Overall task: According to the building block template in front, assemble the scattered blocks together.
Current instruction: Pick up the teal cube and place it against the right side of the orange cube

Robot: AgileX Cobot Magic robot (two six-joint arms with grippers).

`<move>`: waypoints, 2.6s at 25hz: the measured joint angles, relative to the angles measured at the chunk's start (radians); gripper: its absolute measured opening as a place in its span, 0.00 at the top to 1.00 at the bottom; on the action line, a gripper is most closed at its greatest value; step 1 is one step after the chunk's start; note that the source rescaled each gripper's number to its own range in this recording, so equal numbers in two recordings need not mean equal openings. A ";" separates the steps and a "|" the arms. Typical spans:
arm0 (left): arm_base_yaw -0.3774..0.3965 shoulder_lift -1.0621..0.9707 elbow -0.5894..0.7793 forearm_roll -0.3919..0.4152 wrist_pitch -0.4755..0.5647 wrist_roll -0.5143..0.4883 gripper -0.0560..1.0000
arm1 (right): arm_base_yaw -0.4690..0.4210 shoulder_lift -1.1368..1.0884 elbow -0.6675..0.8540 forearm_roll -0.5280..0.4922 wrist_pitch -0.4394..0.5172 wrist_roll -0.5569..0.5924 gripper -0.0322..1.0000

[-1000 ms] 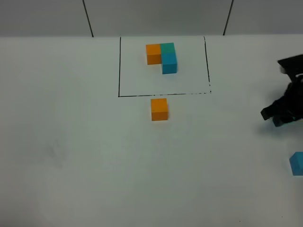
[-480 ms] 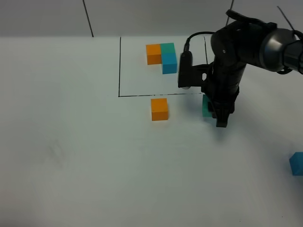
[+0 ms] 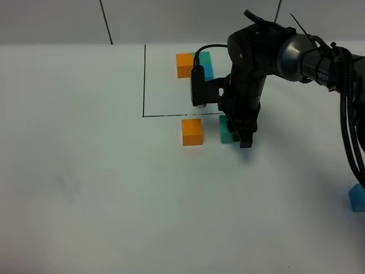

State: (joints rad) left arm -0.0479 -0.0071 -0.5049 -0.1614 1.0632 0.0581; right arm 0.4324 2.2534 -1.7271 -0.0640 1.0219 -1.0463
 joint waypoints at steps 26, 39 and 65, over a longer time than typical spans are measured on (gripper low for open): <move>0.000 0.000 0.000 0.000 0.000 0.000 0.37 | 0.030 0.102 -0.123 0.079 0.039 -0.017 0.97; 0.000 0.000 0.000 0.000 0.000 0.000 0.37 | 0.035 0.113 -0.134 0.082 0.045 0.028 0.97; 0.000 0.000 0.000 0.000 0.000 0.000 0.37 | 0.036 0.125 -0.134 0.079 0.038 0.036 0.82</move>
State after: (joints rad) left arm -0.0479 -0.0071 -0.5049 -0.1614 1.0632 0.0581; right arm 0.4681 2.3779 -1.8612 0.0150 1.0596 -1.0101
